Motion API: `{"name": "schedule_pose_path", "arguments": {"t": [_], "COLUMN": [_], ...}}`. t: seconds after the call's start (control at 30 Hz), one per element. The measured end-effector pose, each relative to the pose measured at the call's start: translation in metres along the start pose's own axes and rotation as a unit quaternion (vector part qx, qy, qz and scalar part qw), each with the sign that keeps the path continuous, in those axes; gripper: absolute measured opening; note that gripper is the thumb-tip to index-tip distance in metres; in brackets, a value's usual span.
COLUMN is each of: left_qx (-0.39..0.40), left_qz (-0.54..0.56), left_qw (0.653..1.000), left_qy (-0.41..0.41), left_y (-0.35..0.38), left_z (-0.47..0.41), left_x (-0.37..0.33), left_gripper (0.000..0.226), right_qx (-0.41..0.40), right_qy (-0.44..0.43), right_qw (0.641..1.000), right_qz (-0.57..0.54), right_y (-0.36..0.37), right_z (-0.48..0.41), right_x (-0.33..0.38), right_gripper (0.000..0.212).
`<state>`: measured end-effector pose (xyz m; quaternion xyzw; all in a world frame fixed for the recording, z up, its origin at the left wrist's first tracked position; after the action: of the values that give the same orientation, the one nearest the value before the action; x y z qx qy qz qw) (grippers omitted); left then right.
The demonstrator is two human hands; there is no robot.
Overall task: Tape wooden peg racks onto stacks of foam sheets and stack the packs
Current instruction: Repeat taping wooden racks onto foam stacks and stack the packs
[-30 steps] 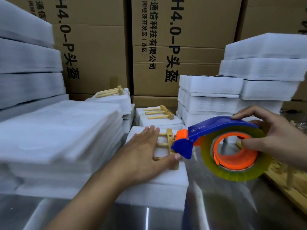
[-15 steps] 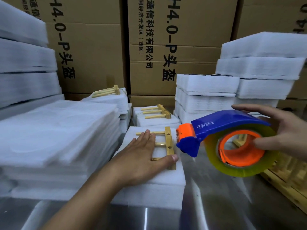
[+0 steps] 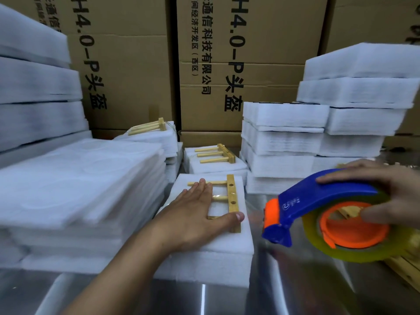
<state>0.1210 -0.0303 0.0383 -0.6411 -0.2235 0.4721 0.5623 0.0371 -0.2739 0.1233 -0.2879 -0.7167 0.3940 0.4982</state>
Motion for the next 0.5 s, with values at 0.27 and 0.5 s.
{"name": "schedule_pose_path", "arguments": {"t": [0.27,0.5], "left_qx": [-0.009,-0.020], "left_qz": [-0.005,-0.008], "left_qw": [1.000,1.000], "left_qy": [0.007,0.012], "left_y": [-0.002,-0.003], "left_z": [0.001,0.001], "left_x": [-0.002,-0.003], "left_gripper": [0.127,0.128], "right_qx": [0.093,0.114], "right_qy": [0.033,0.051], "right_qw": [0.995,0.986], "right_qz": [-0.019,-0.113], "right_y": [0.032,0.048], "right_z": [-0.019,-0.025], "right_x": [-0.011,-0.022], "right_gripper": [0.070,0.064]}}
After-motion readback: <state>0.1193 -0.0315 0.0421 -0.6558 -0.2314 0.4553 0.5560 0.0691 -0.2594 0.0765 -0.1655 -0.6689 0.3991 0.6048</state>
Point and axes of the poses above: each hand's wrist, its own z-axis away from the middle knuckle, its own y-axis out of the palm, x = y × z, the point moved 9 cm from there along -z, towards the middle knuckle, and after that the axes turned 6 degrees about x, right-handed, at the moved point
